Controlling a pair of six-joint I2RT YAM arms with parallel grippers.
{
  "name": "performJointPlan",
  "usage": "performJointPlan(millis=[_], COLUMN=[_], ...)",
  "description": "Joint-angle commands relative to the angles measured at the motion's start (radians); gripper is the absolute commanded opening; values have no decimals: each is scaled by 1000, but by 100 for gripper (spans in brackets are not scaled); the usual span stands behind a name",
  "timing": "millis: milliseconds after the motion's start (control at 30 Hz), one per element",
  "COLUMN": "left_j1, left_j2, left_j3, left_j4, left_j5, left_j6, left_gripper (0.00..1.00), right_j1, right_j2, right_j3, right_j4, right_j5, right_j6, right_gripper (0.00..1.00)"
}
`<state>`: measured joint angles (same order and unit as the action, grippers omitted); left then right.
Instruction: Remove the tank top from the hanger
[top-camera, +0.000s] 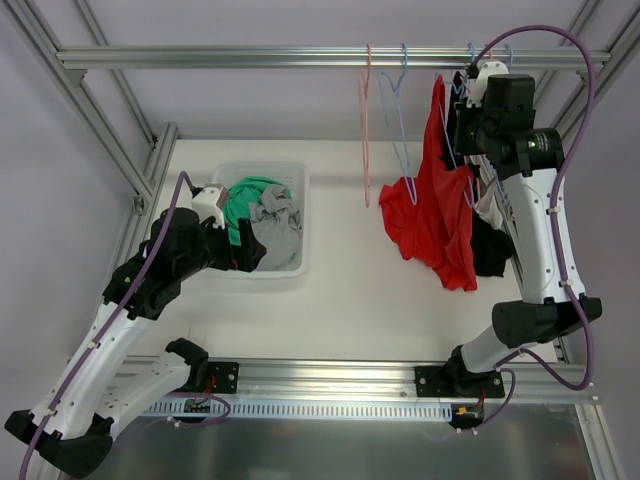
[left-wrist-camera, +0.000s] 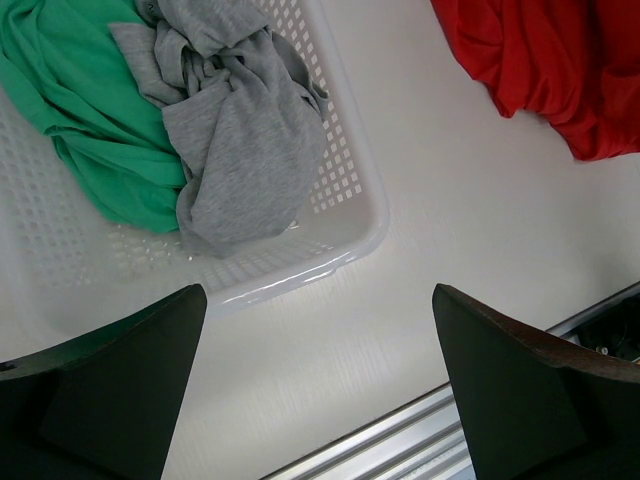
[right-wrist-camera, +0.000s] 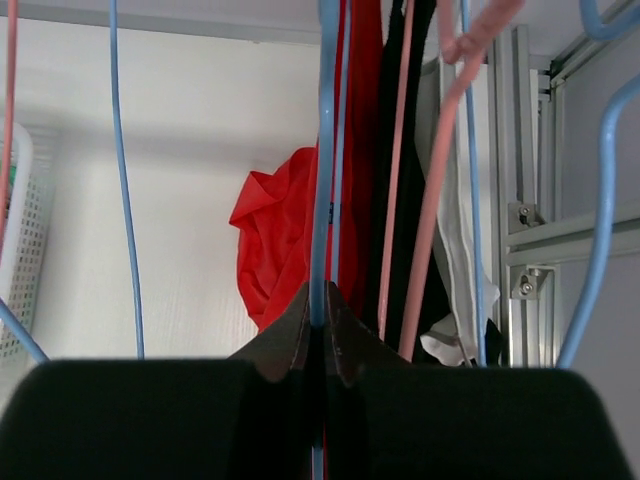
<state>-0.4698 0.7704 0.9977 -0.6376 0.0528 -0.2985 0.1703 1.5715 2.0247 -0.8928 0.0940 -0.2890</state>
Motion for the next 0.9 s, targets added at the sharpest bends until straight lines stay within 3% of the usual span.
performJointPlan(millis=[0,233,500,867], left_j1=[5,5,5,5], left_j2=[-2,-11,-49,-68], left_j3=[-11,-24,-31,-31], left_j4=[9,10,10,16], left_j5=[35,27,-8,1], left_j6=[6,4,-4,-10], left_gripper=[99,99,99,99], right_j1=[29,40,40,41], right_j2=[-51,-165,-177,-341], right_j3=[3,-173,-181,-299], right_j4=[107,388,454,502], right_j5=[-25,-82,-203,-244], right_j6=[36,117,165,175], right_gripper=[0,0,0,0])
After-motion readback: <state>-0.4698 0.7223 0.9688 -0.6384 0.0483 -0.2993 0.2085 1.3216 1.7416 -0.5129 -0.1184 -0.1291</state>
